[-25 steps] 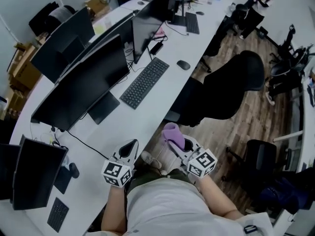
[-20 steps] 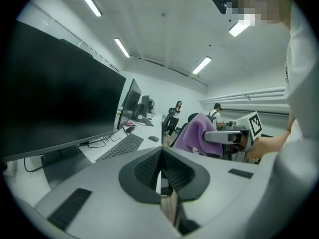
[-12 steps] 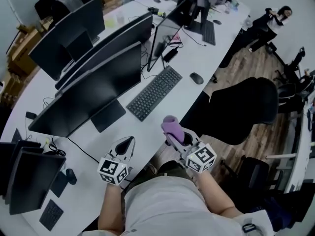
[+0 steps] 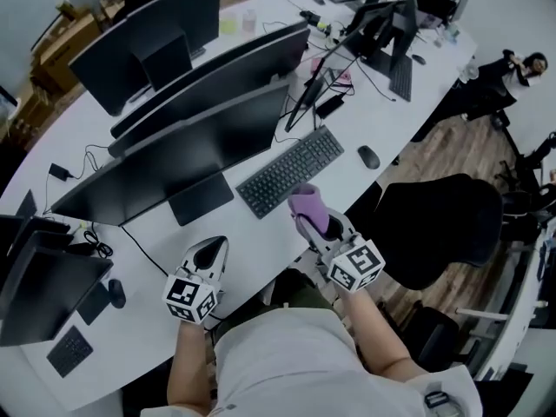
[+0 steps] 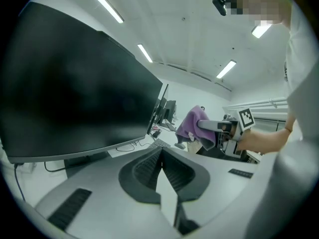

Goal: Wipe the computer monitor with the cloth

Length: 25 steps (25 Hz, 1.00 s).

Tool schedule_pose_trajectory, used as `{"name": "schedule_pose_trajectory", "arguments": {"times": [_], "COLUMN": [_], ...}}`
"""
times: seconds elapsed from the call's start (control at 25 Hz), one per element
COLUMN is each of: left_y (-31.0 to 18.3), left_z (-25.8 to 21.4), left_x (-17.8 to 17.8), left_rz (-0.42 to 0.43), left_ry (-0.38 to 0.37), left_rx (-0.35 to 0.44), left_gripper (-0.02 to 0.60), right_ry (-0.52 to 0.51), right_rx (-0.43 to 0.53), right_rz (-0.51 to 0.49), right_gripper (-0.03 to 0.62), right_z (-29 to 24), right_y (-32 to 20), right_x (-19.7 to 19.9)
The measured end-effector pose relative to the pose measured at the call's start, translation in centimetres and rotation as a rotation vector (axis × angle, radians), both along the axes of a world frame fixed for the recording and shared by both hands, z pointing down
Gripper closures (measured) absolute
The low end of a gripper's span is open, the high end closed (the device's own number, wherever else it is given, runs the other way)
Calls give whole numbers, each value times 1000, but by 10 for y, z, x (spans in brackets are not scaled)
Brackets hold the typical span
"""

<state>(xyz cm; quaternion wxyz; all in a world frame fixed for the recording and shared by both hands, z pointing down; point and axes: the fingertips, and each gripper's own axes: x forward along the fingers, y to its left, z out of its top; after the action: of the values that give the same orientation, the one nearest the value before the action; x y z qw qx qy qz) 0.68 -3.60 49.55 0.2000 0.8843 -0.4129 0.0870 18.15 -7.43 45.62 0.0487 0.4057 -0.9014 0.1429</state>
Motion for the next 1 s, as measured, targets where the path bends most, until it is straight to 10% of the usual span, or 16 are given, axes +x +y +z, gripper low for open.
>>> {"name": "schedule_pose_trajectory", "arguments": {"times": [1.0], "left_y": [-65], "left_z": [-28], "left_x": [10], "left_rz": [-341], "left_ry": [-128], "left_rx": [13], "left_gripper": [578], "right_ry": [-43], "right_rx": [150], "right_rz": [-165], "right_gripper": [474], "right_z": [-41], "right_y": [-199], "right_x": [3]}}
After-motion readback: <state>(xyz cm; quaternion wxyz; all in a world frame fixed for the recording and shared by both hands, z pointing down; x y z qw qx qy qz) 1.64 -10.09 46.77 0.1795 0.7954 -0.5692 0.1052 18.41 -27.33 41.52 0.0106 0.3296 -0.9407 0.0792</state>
